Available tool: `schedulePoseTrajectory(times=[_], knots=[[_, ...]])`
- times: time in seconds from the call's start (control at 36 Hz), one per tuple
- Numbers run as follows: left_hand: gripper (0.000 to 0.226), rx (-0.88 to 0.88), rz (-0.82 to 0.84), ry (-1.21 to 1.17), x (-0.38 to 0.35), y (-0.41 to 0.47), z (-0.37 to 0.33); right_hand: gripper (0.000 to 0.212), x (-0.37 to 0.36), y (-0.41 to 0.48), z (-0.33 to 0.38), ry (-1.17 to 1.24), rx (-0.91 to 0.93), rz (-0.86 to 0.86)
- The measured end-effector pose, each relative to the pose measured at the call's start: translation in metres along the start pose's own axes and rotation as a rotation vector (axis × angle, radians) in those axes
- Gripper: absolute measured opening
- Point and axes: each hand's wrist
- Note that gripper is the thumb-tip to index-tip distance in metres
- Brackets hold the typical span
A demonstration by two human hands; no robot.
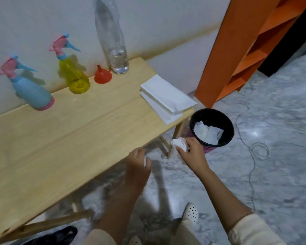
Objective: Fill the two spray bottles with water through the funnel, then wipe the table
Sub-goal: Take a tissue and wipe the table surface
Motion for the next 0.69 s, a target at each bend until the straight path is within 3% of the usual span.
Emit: schedulePoseTrajectory(times=[0.14, 0.25, 0.28, 0.39, 0.44, 0.53, 0.61, 0.69], knots=[[0.031, -0.087, 0.305, 0.004, -0.048, 0.031, -0.111, 0.030, 0.073, 0.027, -0.068, -0.039, -0.116, -0.080], [0.071, -0.044, 0.498, 0.043, -0.097, 0.075, -0.169, 0.027, 0.122, 0.053, -0.115, -0.042, -0.192, -0.098], [0.066, -0.027, 0.541, 0.063, -0.102, 0.084, -0.186, 0.029, 0.133, 0.059, -0.126, -0.051, -0.205, -0.100], [0.007, -0.087, 0.533, 0.074, -0.132, 0.128, -0.241, 0.028, 0.172, 0.089, -0.159, -0.060, -0.251, -0.120], [0.006, -0.107, 0.545, 0.092, -0.147, 0.150, -0.260, 0.028, 0.187, 0.106, -0.171, -0.046, -0.282, -0.142], [0.024, -0.089, 0.566, 0.108, -0.165, 0.184, -0.287, 0.028, 0.205, 0.135, -0.190, -0.047, -0.325, -0.167], [0.008, -0.099, 0.595, 0.128, -0.179, 0.218, -0.311, 0.026, 0.216, 0.166, -0.208, -0.033, -0.379, -0.182], [0.023, -0.177, 0.609, 0.184, -0.194, 0.251, -0.332, 0.028, 0.222, 0.196, -0.226, 0.010, -0.435, -0.217]])
Point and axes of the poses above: each hand's wrist, its own y-axis towards the middle knuckle, its own x-axis out of the back of the hand, z = x × y, and after that the axes turned 10 degrees about x, right-handed
